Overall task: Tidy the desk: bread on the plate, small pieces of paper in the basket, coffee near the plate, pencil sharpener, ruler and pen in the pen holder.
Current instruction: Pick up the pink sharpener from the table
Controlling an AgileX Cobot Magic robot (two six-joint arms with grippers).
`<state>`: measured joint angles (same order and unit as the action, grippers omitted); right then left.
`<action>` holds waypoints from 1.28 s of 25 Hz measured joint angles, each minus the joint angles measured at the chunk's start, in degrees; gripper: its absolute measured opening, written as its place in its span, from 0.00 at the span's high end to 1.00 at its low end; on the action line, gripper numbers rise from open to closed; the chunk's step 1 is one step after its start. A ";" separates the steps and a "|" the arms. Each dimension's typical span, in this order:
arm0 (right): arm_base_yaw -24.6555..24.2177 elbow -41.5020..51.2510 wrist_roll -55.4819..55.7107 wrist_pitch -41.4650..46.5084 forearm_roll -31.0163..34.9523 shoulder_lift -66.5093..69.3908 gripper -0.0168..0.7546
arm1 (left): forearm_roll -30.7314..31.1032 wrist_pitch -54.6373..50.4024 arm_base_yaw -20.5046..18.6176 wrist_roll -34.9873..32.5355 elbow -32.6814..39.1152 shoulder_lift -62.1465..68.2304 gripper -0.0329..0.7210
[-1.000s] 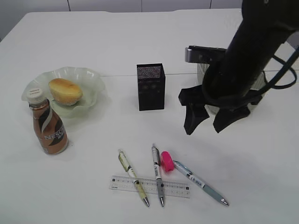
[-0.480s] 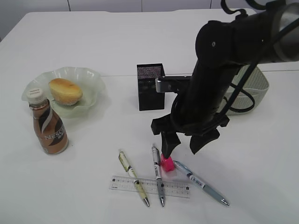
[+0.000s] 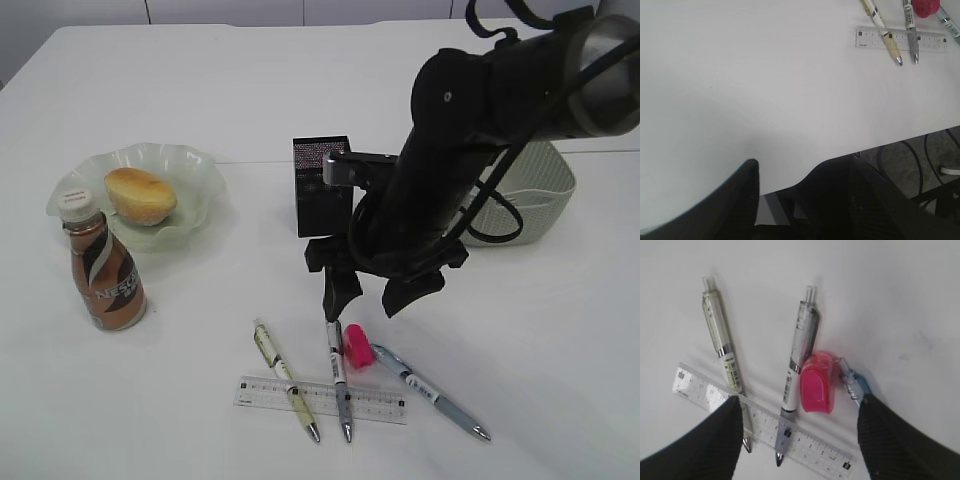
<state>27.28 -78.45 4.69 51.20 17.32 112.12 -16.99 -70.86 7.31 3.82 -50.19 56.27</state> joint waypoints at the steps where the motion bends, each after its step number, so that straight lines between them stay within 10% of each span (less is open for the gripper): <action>1: 0.00 -0.09 0.00 0.00 0.00 0.46 0.26 | 0.00 0.00 0.00 0.00 0.00 0.00 0.41; 32: 0.00 -5.95 -0.12 6.57 -4.05 8.94 0.26 | 0.00 0.00 0.00 0.00 0.00 0.00 0.46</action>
<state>27.28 -84.40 4.57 57.77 13.27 121.06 -16.99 -70.86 7.31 3.82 -50.19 56.27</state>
